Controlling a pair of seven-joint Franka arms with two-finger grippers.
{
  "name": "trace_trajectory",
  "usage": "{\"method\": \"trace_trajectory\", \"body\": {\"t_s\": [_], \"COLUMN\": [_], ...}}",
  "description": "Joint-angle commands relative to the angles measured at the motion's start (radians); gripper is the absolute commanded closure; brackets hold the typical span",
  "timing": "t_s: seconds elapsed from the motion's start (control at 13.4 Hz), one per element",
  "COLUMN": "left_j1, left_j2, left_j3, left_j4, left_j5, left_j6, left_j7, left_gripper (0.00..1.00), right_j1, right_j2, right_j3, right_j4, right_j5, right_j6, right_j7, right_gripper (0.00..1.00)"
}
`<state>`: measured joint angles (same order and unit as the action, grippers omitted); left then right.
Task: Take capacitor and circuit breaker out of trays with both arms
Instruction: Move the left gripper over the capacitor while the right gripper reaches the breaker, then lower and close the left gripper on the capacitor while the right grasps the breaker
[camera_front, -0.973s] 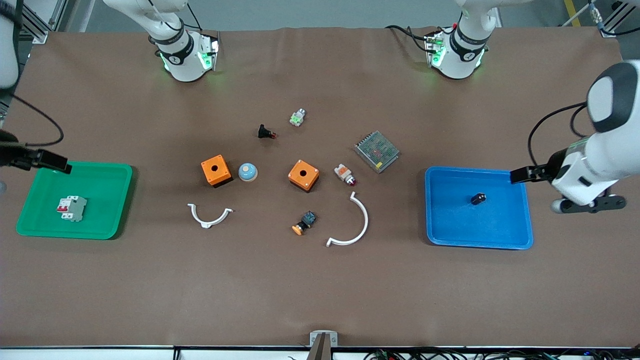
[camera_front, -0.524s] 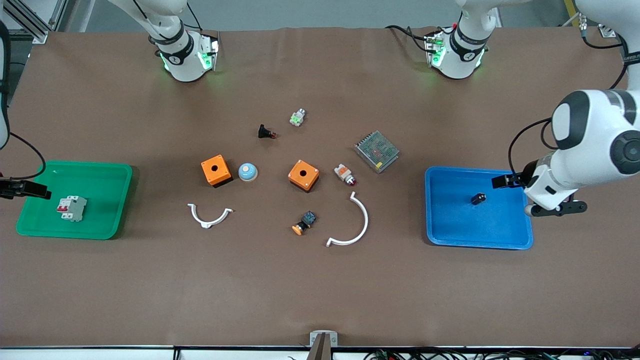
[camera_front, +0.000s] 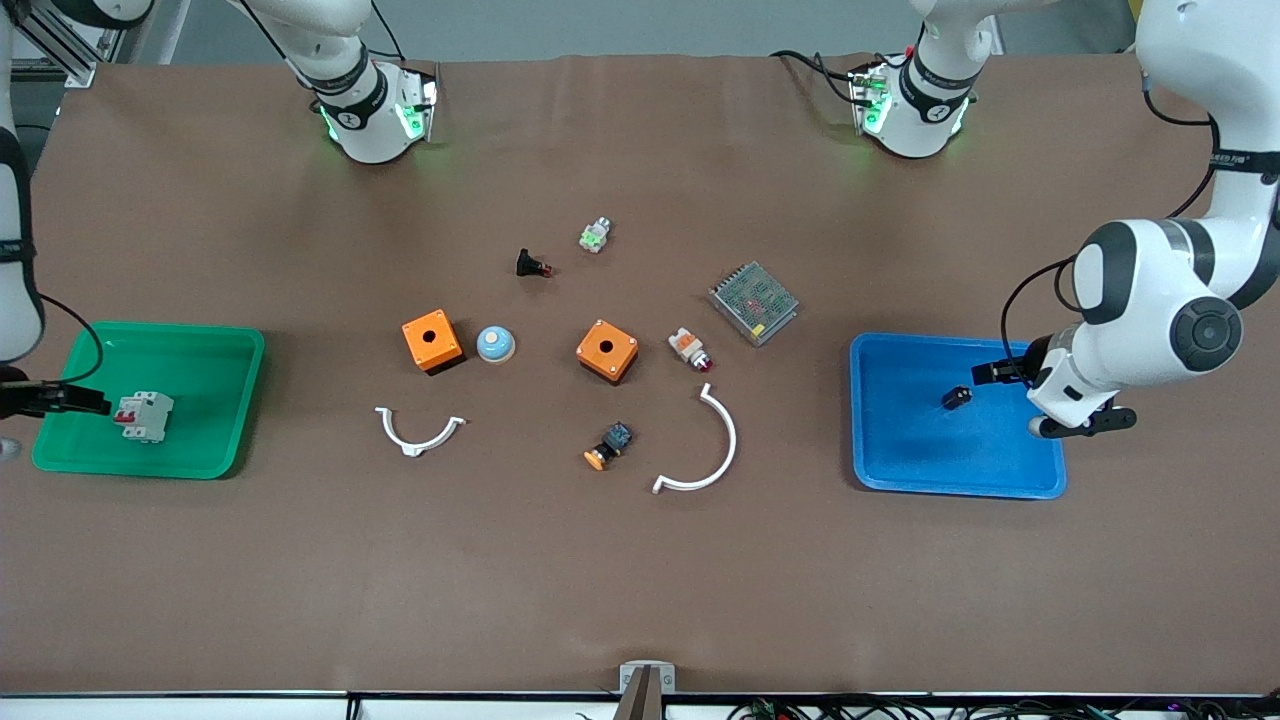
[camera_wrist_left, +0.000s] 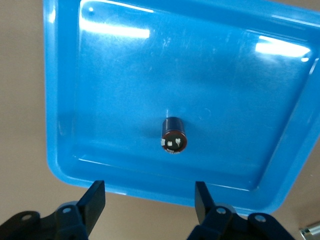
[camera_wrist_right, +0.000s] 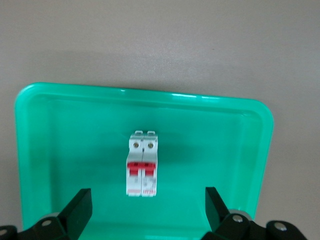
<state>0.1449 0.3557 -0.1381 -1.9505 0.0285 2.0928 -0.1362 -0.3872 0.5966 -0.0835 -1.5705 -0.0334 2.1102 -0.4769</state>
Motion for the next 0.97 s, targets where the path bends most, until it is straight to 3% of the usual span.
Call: {"method": "trace_trajectory", "body": {"t_s": [0.0,0.3,0.45,0.75,0.9], "left_j1": [0.007,0.007,0.005,0.004,0.002], "left_j2": [0.032,0.072,0.083,0.109,0.123], "left_j3": [-0.009,-0.011,-0.015,-0.020,-0.021], "left_j4": [-0.031,-0.051,-0.053,-0.051,-0.051], "left_j5": [0.016,0.014,0.004,0.001,0.001], "left_j6": [0.076,0.154,0.174,0.205,0.217], "left_j7": [0.007,0.006,0.006,0.003,0.003], "left_gripper": [0.21,0.26,0.28,0.33,0.36], "right_j1": [-0.025,-0.025,-0.024,-0.022,-0.021], "right_j2": [0.043,0.055,0.055,0.055,0.051], "right_j3": [0.021,0.021,0.019,0.019,0.019], "right_j4": [0.007,-0.045,-0.059,-0.068,-0.063], "right_j5": [0.039,0.052,0.052,0.052,0.052], "right_j6": [0.028,0.126,0.120,0.100,0.062], "right_j7": [-0.040,-0.040,-0.037,-0.034,-0.034], "right_gripper": [0.00,0.01,0.15,0.24,0.37]}}
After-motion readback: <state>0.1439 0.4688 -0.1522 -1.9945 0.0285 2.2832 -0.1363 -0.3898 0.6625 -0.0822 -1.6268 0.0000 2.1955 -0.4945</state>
